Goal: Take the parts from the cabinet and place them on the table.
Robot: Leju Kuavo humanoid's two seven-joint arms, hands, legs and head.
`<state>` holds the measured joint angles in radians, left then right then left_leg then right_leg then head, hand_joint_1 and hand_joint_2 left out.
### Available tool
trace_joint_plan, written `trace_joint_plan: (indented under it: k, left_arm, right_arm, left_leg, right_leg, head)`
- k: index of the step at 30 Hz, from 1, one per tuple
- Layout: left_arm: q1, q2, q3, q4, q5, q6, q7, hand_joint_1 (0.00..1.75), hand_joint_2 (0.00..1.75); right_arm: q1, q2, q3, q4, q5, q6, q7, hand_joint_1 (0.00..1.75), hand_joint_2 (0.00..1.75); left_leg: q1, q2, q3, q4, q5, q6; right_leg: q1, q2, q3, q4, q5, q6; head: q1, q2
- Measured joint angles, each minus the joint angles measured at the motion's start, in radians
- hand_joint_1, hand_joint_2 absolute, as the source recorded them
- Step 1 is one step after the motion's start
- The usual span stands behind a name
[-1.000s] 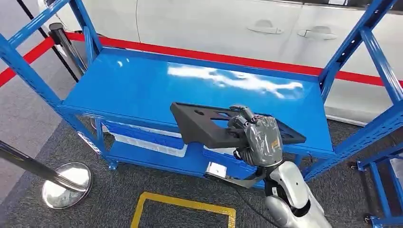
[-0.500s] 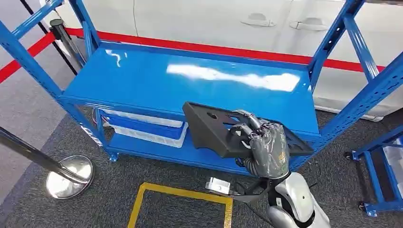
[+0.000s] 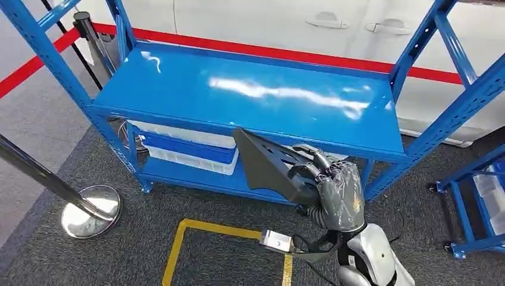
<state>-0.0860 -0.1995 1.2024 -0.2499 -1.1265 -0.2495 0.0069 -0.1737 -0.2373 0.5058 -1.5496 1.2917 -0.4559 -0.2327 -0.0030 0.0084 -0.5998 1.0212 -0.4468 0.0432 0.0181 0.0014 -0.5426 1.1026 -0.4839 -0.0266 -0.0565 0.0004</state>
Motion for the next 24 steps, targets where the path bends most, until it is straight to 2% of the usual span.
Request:
trace_joint_plan:
  k: [1,2,4,5,6,7,8,9,10,11,12,13,14,15,16,17,18,20,21,22,23,24]
  left_arm:
    - [-0.001,-0.004,-0.001,0.0,0.0,0.0,0.0,0.0,1.75]
    - [-0.001,-0.004,-0.002,0.001,-0.001,0.0,-0.001,0.0,1.75]
    - [-0.001,-0.004,-0.005,0.001,-0.001,0.0,-0.001,0.0,1.75]
    - [0.0,-0.004,-0.005,0.001,-0.001,-0.001,-0.001,0.0,1.75]
    - [-0.001,-0.002,-0.005,0.001,-0.001,0.0,-0.001,0.0,1.75]
    - [-0.001,-0.001,-0.005,0.002,-0.001,-0.001,-0.002,0.0,1.75]
    - [-0.002,-0.002,-0.005,0.002,-0.001,-0.001,-0.002,0.0,1.75]
    - [-0.001,-0.002,-0.005,0.002,-0.001,0.0,-0.002,0.0,1.75]
    - [-0.001,-0.001,-0.005,0.002,-0.001,0.0,-0.003,0.0,1.75]
    - [0.001,-0.001,-0.005,0.002,-0.001,0.0,-0.003,0.0,1.75]
    - [0.001,-0.001,-0.005,0.002,-0.001,0.0,-0.003,0.0,1.75]
    - [0.0,-0.001,-0.005,0.002,-0.001,0.0,-0.004,0.0,1.75]
    - [0.0,-0.001,-0.005,0.002,-0.001,0.0,-0.005,0.0,1.75]
    - [-0.001,-0.001,-0.005,0.002,-0.001,0.0,-0.005,0.0,1.75]
    - [-0.004,-0.003,-0.006,0.002,-0.001,0.0,-0.005,0.0,1.75]
    - [-0.005,-0.003,-0.006,0.002,-0.001,0.0,-0.006,0.0,1.75]
    - [-0.003,-0.003,-0.006,0.002,-0.001,0.0,-0.005,0.0,1.75]
    - [-0.004,-0.002,-0.006,0.002,-0.001,0.0,-0.005,0.0,1.75]
    - [-0.002,-0.002,-0.006,0.002,-0.001,0.0,-0.005,0.0,1.75]
    - [-0.006,-0.002,-0.006,0.002,-0.001,0.0,-0.005,0.0,1.75]
    - [-0.006,-0.002,-0.006,0.002,-0.002,0.0,-0.005,0.0,1.75]
    - [-0.005,-0.002,-0.006,0.002,-0.002,0.0,-0.005,0.0,1.75]
  right_arm:
    - [-0.001,-0.001,0.0,-0.001,0.0,0.0,0.0,1.75,1.75]
    - [-0.002,-0.002,0.0,-0.004,0.0,-0.002,0.001,1.75,1.75]
    - [-0.002,-0.003,0.0,-0.007,0.0,-0.01,0.0,1.75,1.75]
    - [-0.001,-0.004,0.0,-0.008,0.0,-0.01,0.0,1.75,1.75]
    - [0.0,-0.004,0.0,-0.008,0.0,-0.011,0.0,1.75,1.75]
    - [-0.001,-0.004,0.001,-0.008,0.0,-0.011,0.0,1.75,1.75]
    - [-0.001,-0.004,0.001,-0.01,-0.002,-0.012,0.0,1.75,1.75]
    - [0.0,-0.005,0.001,-0.011,-0.002,-0.012,0.0,1.75,1.75]
    - [0.001,-0.005,0.001,-0.011,-0.003,-0.011,0.0,1.75,1.75]
    - [0.001,-0.005,0.001,-0.011,-0.003,-0.012,-0.002,1.75,1.75]
    - [0.001,-0.005,0.001,-0.011,-0.004,-0.011,-0.002,1.75,1.75]
    - [0.001,-0.005,0.001,-0.011,-0.004,-0.011,-0.002,1.75,1.75]
    - [0.001,-0.005,0.001,-0.011,-0.005,-0.011,-0.002,1.75,1.75]
    - [0.001,-0.005,0.001,-0.011,-0.005,-0.011,-0.002,1.75,1.75]
    - [0.001,-0.005,0.001,-0.014,-0.005,-0.011,-0.001,1.75,1.75]
    - [-0.001,-0.006,0.001,-0.016,-0.006,-0.011,-0.001,1.75,1.75]
    - [0.0,-0.006,0.001,-0.019,-0.006,-0.011,-0.002,1.75,1.75]
    - [0.001,-0.006,0.001,-0.019,-0.008,-0.01,-0.002,1.75,1.75]
    - [0.003,-0.008,0.001,-0.019,-0.008,-0.01,-0.002,1.75,1.75]
    - [0.004,-0.008,0.002,-0.019,-0.009,-0.01,-0.002,1.75,1.75]
    - [0.004,-0.008,0.002,-0.019,-0.01,-0.01,-0.002,1.75,1.75]
    - [0.004,-0.009,0.002,-0.019,-0.011,-0.009,-0.002,1.75,1.75]
  left_leg:
    - [-0.001,0.001,-0.005,0.001,0.007,-0.005]
    - [0.003,0.003,-0.005,0.001,0.016,-0.012]
    - [0.011,0.004,-0.01,-0.008,0.03,-0.02]
    - [0.007,0.003,-0.007,-0.015,0.039,-0.025]
    - [0.004,0.001,-0.015,-0.006,0.024,-0.024]
    - [0.003,-0.005,-0.024,0.02,-0.018,-0.031]
    - [0.007,-0.005,-0.043,0.074,-0.069,-0.036]
    - [0.013,-0.005,-0.066,0.148,-0.121,-0.042]
    - [0.018,-0.005,-0.085,0.222,-0.158,-0.05]
    - [0.023,-0.005,-0.095,0.274,-0.162,-0.057]
    - [0.029,-0.005,-0.086,0.287,-0.133,-0.065]
    - [0.036,-0.005,-0.059,0.259,-0.089,-0.074]
    - [0.043,-0.004,-0.018,0.201,-0.051,-0.082]
    - [0.052,-0.004,0.035,0.125,-0.032,-0.094]
    - [0.053,-0.008,0.072,0.055,-0.075,-0.112]
    - [0.043,-0.017,0.094,0.021,-0.084,-0.101]
    - [0.044,-0.016,0.079,0.026,-0.088,-0.084]
    - [0.034,-0.015,0.07,0.032,-0.077,-0.067]
    - [0.036,-0.01,0.058,0.026,-0.065,-0.048]
    - [0.034,-0.006,0.05,0.026,-0.055,-0.032]
    - [0.033,-0.004,0.037,0.026,-0.045,-0.019]
    - [0.03,-0.002,0.024,0.026,-0.035,-0.014]
  right_leg:
    - [0.008,-0.002,0.038,-0.065,-0.031,-0.017]
    - [0.01,-0.006,0.05,-0.101,-0.036,-0.019]
    - [0.018,-0.001,0.046,-0.105,-0.026,-0.023]
    - [0.017,-0.002,0.045,-0.118,-0.01,-0.03]
    - [-0.002,-0.007,0.055,-0.145,0.006,-0.033]
    - [0.0,-0.012,0.049,-0.153,0.021,-0.034]
    - [0.0,-0.014,0.039,-0.153,0.029,-0.042]
    - [0.0,-0.014,0.027,-0.152,0.036,-0.04]
    - [-0.001,-0.014,0.013,-0.147,0.043,-0.038]
    - [-0.003,-0.014,-0.002,-0.139,0.049,-0.034]
    - [-0.006,-0.014,-0.017,-0.13,0.053,-0.028]
    - [-0.011,-0.015,-0.033,-0.119,0.057,-0.022]
    - [-0.016,-0.015,-0.048,-0.106,0.059,-0.018]
    - [-0.021,-0.015,-0.063,-0.088,0.059,-0.013]
    - [-0.019,-0.014,-0.081,-0.07,0.058,-0.003]
    - [-0.019,-0.012,-0.097,-0.05,0.057,0.003]
    - [-0.016,-0.011,-0.104,-0.042,0.064,0.011]
    - [-0.023,-0.011,-0.111,-0.044,0.082,0.023]
    - [-0.028,-0.009,-0.118,-0.042,0.081,0.03]
    - [-0.031,-0.007,-0.129,-0.018,0.036,0.033]
    - [-0.032,-0.006,-0.146,0.03,-0.023,0.033]
    - [-0.032,-0.006,-0.16,0.092,-0.077,0.034]
  head:
    - [-0.001,0.0]
    - [0.0,0.0]
    - [0.001,0.0]
    - [0.0,0.0]
    - [0.0,0.0]
    - [0.0,0.0]
    - [-0.001,0.0]
    - [0.0,0.0]
    - [0.0,0.0]
    - [0.0,0.0]
    - [0.0,0.0]
    - [0.0,0.0]
    - [0.0,0.0]
    - [-0.001,0.0]
    - [-0.002,0.0]
    - [-0.001,0.0]
    - [-0.001,0.0]
    - [-0.001,0.0]
    - [-0.001,0.0]
    - [0.0,0.0]
    - [0.0,0.0]
    - [0.0,0.0]
